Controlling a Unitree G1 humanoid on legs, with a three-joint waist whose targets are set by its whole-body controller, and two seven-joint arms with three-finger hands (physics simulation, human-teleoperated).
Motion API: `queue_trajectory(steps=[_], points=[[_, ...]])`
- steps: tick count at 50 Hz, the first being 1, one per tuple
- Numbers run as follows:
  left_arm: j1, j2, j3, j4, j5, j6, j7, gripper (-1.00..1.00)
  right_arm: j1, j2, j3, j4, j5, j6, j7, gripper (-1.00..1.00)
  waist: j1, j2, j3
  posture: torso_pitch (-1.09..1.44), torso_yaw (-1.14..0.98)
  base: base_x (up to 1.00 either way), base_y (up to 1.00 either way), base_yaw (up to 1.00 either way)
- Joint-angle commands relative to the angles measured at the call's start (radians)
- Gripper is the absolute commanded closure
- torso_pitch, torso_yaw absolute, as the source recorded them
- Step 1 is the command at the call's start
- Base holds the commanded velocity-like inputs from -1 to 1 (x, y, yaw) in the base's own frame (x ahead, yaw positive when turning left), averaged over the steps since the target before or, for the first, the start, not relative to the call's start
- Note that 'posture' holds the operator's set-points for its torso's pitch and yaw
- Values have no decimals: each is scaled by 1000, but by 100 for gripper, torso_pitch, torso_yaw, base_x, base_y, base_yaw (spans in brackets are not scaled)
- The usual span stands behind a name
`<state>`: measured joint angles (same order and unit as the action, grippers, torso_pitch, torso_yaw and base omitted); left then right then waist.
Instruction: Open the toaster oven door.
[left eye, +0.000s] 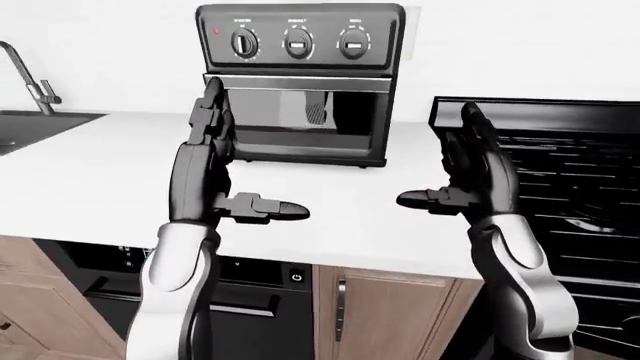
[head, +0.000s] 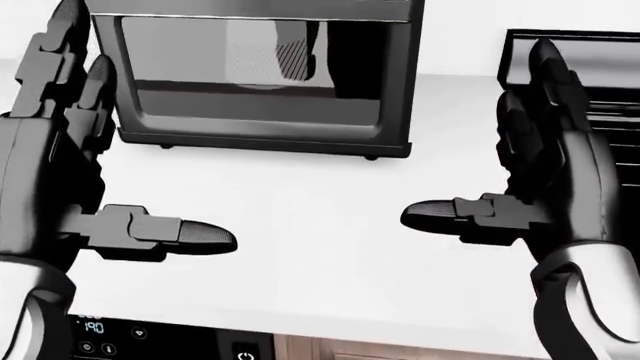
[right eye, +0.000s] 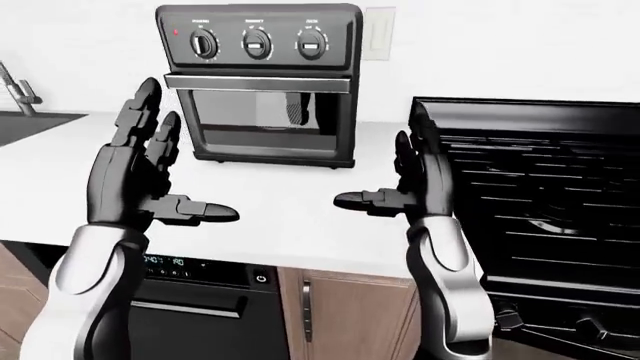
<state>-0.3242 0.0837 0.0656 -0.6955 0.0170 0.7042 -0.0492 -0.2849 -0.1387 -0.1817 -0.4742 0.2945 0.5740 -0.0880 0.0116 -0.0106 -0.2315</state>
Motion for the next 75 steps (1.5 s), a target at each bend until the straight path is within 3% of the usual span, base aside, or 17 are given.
queue_trajectory(steps=[1,6,9,12,14,20,23,26,37,42,52,66,75], points=[[-21,2,2,-19,1,-29,3,-100,-24,-6,-3,-26,0,-32,4,-100,0,-1,-12,-33,0,0,0,0],[-6,-5,-5,-16,2,-44,2,-100,-18,-4,-3,-21,-3,-40,5,-100,3,-1,-43,-38,0,0,0,0],[-13,7,-15,0,30,-58,0,-100,-16,-3,-3,-25,-3,-38,4,-100,6,-1,-51,-38,0,0,0,0],[-38,32,-50,19,128,-60,-21,-100,-12,-1,-1,-24,-5,-42,6,-100,7,0,-54,-38,0,0,0,0],[-45,47,-63,108,230,-168,-35,-100,-12,0,-1,-30,-4,-37,4,-100,8,-1,-54,-38,0,0,0,0],[-136,41,-85,232,480,-281,-110,-100,-13,-2,-5,-19,-3,-47,8,-100,9,-4,-59,-38,0,0,0,0],[-183,7,-70,237,502,-255,-157,-100,-10,-1,-4,-15,-3,-53,9,-100,8,-7,-59,-38,0,0,0,0],[-214,31,-81,292,599,-279,-159,-100,-11,-4,-9,-11,0,-57,11,-100,6,-9,-61,-39,0,0,0,0],[-234,20,-91,317,773,-396,-233,-100,-15,-8,-12,-20,6,-48,6,-100,0,-12,-110,-50,0,0,0,0],[-254,35,-82,362,847,-466,-222,-100,-19,-11,-14,-24,9,-42,5,-100,-2,-14,-124,-51,0,0,0,0],[-277,51,-85,497,1069,-658,-187,-100,-14,-10,-16,-73,18,0,-13,-100,-6,-18,-130,-51,0,0,0,0],[-328,19,-89,674,1057,-665,-239,-100,-10,-2,-8,-10,3,-63,4,-100,-10,-18,-129,-51,0,0,0,0],[-369,34,-102,781,1106,-698,-222,-100,-16,-6,-10,-22,9,-47,-4,-100,-11,-18,-126,-51,0,0,0,0]])
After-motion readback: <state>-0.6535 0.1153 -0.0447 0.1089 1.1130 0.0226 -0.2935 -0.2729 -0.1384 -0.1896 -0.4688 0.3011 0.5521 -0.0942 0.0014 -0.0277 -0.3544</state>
